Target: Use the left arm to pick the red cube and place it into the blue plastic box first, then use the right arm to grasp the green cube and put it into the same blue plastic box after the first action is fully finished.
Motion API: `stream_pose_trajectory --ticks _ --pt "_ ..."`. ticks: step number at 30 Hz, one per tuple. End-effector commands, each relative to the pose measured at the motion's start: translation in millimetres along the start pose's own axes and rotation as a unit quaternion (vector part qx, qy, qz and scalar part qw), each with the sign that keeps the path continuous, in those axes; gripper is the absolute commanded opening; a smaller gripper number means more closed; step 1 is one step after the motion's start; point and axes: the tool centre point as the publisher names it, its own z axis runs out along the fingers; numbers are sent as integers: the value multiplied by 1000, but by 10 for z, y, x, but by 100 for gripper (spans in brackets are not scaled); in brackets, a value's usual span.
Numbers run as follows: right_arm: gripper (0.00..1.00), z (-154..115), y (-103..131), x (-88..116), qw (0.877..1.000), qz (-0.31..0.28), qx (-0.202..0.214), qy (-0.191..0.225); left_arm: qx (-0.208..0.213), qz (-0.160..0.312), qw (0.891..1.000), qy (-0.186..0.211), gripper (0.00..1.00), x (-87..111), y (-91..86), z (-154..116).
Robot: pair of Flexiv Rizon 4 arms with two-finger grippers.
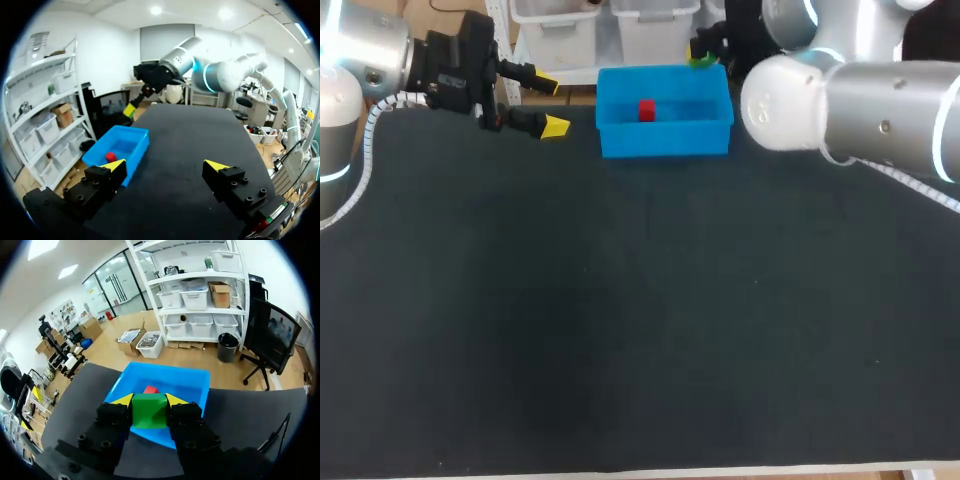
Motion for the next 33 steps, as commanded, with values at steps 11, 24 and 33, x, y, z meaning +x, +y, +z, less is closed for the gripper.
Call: stream_pose_trajectory --ticks 11,24,33 --pt "0 481 -353 -121 999 3 -36 32 -1 2 1000 -3 100 14 -3 2" --pt "0 673 -437 -90 998 0 -33 54 -1 2 1000 -3 100 14 -3 2" --pt "0 618 -452 -29 998 2 -28 54 -1 2 1000 -3 100 14 -3 2"
